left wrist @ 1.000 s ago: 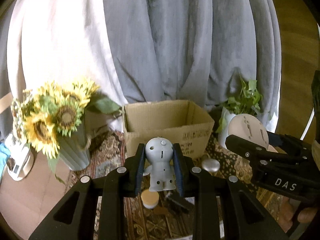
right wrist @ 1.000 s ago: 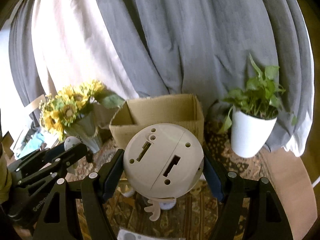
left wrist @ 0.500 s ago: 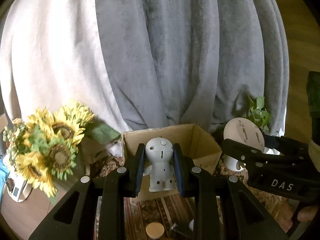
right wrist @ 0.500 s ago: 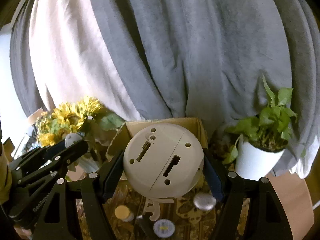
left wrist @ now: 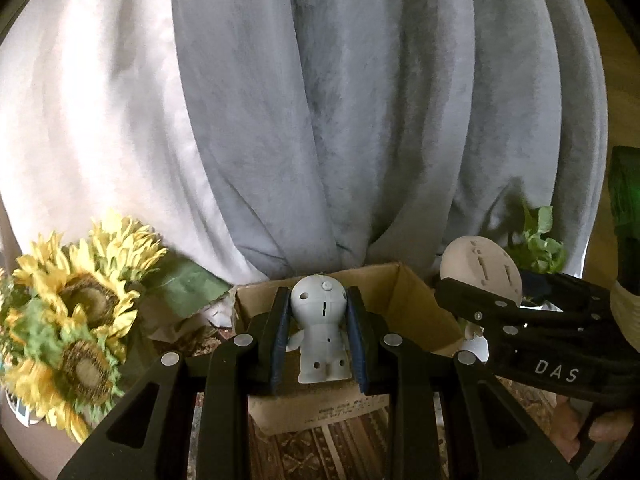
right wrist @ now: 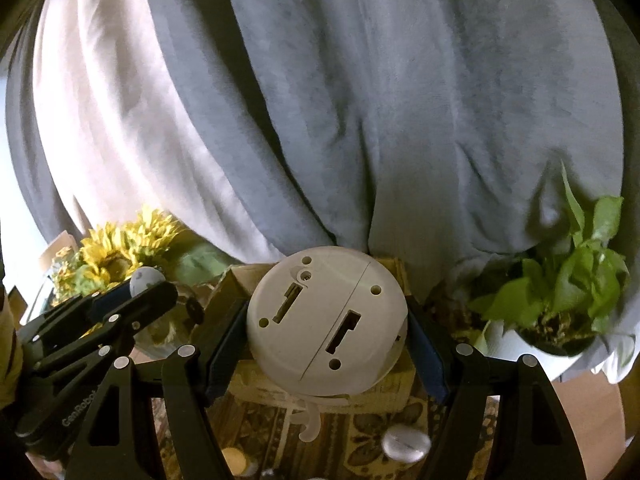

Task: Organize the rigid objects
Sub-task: 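Carry the figurine with the left tool while the right tool carries the disc to the box, then open the left tool over the box while the right tool releases the disc inside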

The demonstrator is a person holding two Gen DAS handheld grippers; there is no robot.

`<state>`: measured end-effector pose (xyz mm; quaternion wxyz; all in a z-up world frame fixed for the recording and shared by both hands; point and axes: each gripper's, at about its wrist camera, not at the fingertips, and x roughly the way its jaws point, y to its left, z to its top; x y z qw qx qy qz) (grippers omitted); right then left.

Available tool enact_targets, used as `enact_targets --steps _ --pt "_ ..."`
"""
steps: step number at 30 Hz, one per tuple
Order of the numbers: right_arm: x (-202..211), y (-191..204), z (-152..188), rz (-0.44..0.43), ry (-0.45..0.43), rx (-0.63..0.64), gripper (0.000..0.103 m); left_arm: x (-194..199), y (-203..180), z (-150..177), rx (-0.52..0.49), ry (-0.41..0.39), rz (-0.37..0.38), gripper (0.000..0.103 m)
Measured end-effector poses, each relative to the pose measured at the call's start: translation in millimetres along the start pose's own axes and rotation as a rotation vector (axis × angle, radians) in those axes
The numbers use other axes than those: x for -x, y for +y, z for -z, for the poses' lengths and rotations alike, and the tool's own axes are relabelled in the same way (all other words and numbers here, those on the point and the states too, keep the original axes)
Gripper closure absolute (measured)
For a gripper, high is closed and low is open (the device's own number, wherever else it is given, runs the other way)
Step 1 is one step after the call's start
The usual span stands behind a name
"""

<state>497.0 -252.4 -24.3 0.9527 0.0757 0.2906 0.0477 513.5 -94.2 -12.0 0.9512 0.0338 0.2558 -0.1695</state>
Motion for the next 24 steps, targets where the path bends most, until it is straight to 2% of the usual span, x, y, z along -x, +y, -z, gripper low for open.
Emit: enact_targets --steps 7,15,24 --pt "-29.2 -6.9 -14.3 -0.014 0.075 -0.004 0.028 -30.5 4.8 -10.9 0.008 0.067 0.009 0.076" --pt "-72.2 -13.0 -19.1 -0.026 0.202 0.006 0.028 -74.1 15.1 -9.7 0.033 0.213 0.019 0.076" --pt "-117.4 -22.6 -10.4 -0.055 0.359 -0.013 0.028 -105.5 22.4 3.3 0.037 0.359 0.015 0.076"
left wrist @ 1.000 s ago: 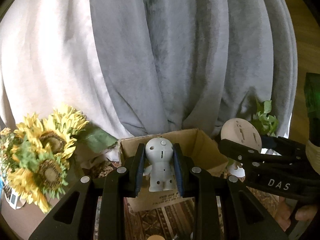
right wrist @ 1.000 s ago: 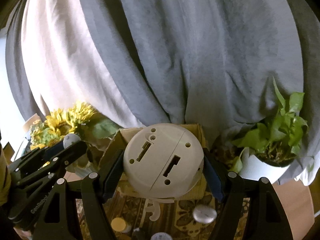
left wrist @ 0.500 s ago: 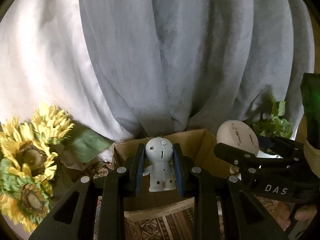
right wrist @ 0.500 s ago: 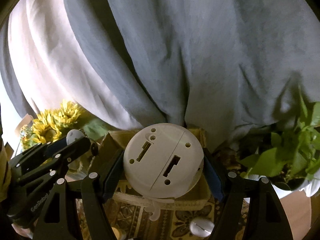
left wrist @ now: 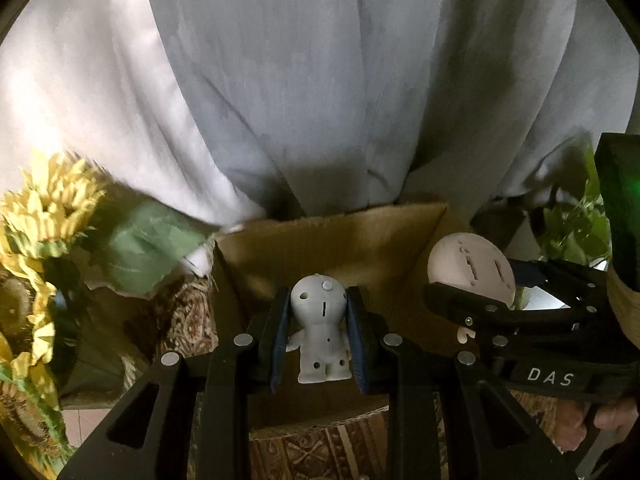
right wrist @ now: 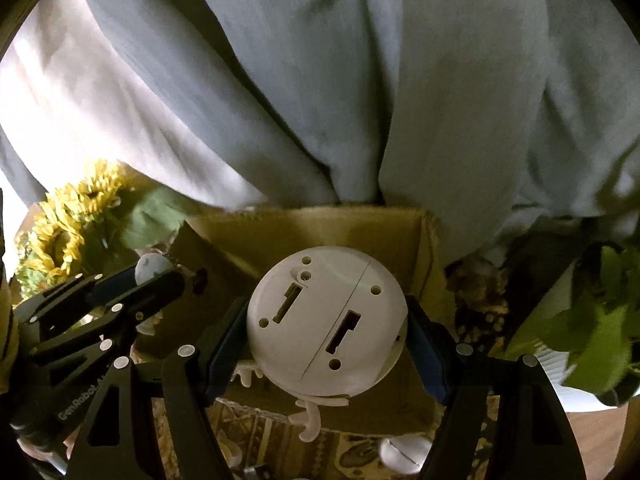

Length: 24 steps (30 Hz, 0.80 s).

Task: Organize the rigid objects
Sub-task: 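Open the left tool over the box while the right tool releases the disc inside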

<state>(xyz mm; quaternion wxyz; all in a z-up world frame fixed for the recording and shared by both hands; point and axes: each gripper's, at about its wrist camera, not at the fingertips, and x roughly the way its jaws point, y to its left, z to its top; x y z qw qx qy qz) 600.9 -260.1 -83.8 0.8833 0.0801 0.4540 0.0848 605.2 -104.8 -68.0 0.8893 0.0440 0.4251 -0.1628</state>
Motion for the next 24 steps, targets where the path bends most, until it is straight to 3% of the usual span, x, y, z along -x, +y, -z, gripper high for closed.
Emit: enact_targets --steps 6,8,11,14,24 --pt "-19.8 -0.9 3.5 -0.014 0.076 -0.017 0.028 -12.4 3.9 1.2 0.013 0.056 -0.003 0.073" --pt "-21.1 -1.8 4.4 -0.016 0.079 -0.024 0.027 -11.8 4.3 1.0 0.024 0.054 -0.005 0.066" --pt "-17.6 -1.8 3.8 -0.010 0.071 -0.026 0.026 -5.5 4.3 2.7 0.023 0.033 -0.011 0.066" --pt "-9.0 -0.3 4.9 0.006 0.038 -0.025 0.026 6.7 3.3 5.5 0.017 -0.005 -0.028 0.062" --pt "46.2 20.3 15.5 0.096 -0.136 -0.001 0.026 67.8 3.0 20.2 0.027 -0.158 -0.097 0.028"
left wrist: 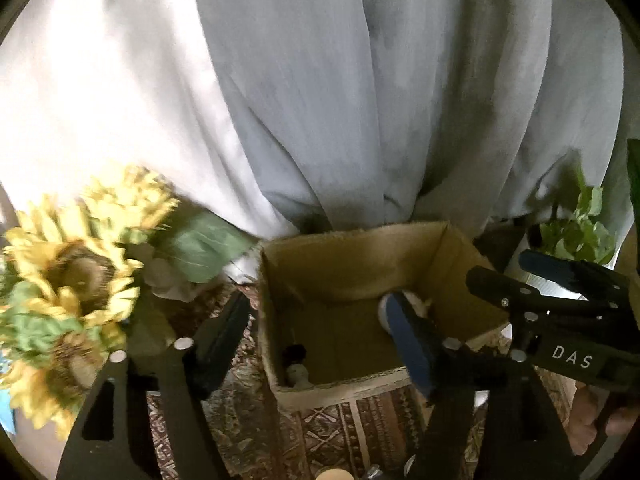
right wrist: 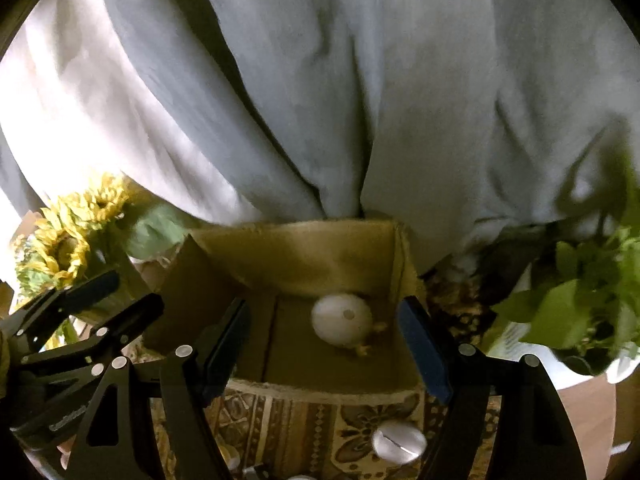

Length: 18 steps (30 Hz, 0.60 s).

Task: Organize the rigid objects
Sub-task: 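Open the left tool over the box while the right tool releases the disc inside, then withdraw both tools from the box back toward the remaining items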

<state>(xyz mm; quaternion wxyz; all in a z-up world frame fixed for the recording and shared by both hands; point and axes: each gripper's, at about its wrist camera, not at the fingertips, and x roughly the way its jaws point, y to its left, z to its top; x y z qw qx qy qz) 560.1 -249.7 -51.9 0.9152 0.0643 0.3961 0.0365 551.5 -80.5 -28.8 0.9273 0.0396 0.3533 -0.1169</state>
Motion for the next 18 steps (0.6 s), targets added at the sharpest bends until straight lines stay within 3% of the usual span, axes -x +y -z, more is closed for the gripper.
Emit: enact_targets --steps 8,18 --pt "44.0 10.7 8.9 0.043 -0.109 0.018 0.023 47.0 3.9 9.4 -0.008 -0.123 -0.054 0.004" --pt "91.9 25.6 37.8 0.098 -0.211 0.028 0.012 92.0 10.0 33.4 -0.035 -0.222 -0.126 0.000"
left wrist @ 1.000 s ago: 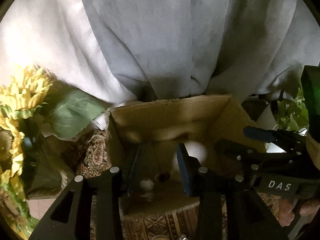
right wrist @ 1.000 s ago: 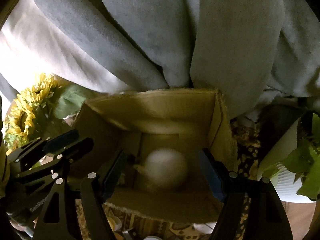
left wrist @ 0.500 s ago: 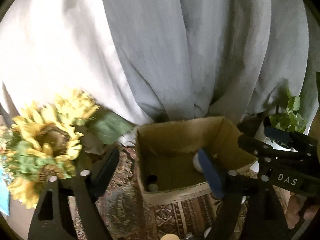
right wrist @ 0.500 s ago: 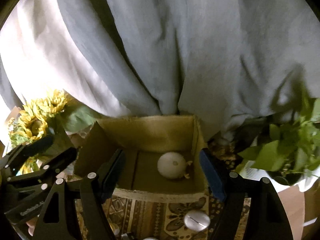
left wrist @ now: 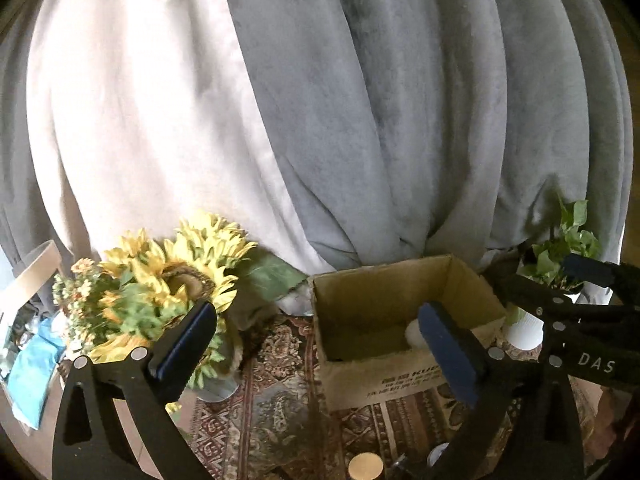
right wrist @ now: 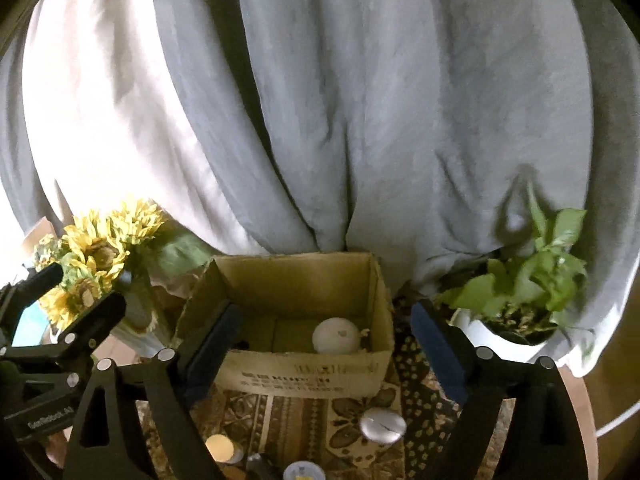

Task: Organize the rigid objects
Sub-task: 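Withdraw both tools from the box back toward the remaining items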

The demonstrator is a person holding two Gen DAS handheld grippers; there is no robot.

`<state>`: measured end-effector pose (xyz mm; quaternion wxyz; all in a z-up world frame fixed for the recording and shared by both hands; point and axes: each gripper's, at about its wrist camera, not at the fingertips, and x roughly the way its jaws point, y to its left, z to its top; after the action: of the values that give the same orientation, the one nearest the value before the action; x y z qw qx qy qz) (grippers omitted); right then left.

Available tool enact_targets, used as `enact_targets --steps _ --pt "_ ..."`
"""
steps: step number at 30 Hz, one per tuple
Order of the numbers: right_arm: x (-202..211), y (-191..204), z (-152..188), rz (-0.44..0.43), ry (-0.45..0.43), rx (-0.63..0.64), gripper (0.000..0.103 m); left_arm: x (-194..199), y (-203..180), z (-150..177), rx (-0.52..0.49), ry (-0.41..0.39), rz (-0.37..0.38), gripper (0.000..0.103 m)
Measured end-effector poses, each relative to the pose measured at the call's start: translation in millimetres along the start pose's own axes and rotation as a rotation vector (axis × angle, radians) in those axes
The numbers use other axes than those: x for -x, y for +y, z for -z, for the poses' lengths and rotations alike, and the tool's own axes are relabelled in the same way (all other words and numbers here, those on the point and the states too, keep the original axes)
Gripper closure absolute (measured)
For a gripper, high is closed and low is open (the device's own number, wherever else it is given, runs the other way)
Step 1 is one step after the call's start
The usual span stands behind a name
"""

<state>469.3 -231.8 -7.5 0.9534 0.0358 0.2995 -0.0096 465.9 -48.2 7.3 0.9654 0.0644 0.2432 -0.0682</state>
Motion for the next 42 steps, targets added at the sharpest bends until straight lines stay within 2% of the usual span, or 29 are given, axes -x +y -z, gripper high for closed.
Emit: enact_targets --steps 8,17,31,42 --pt "28.4 12.5 19.9 0.035 -0.058 0.040 0.012 22.4 4.7 26.2 0.002 -0.008 -0.032 0.000" --pt "41.4 22.8 49.4 0.036 -0.066 0.081 0.012 37.6 7.5 61.0 0.004 0.005 -0.048 0.000" --pt "45.6 20.9 100.3 0.005 -0.020 0.064 0.012 48.3 -4.3 106.0 -0.066 0.015 -0.040 0.000" --pt "29.4 17.6 137.2 -0.011 0.084 0.069 0.012 31.8 -13.9 139.8 -0.131 0.100 -0.001 0.000"
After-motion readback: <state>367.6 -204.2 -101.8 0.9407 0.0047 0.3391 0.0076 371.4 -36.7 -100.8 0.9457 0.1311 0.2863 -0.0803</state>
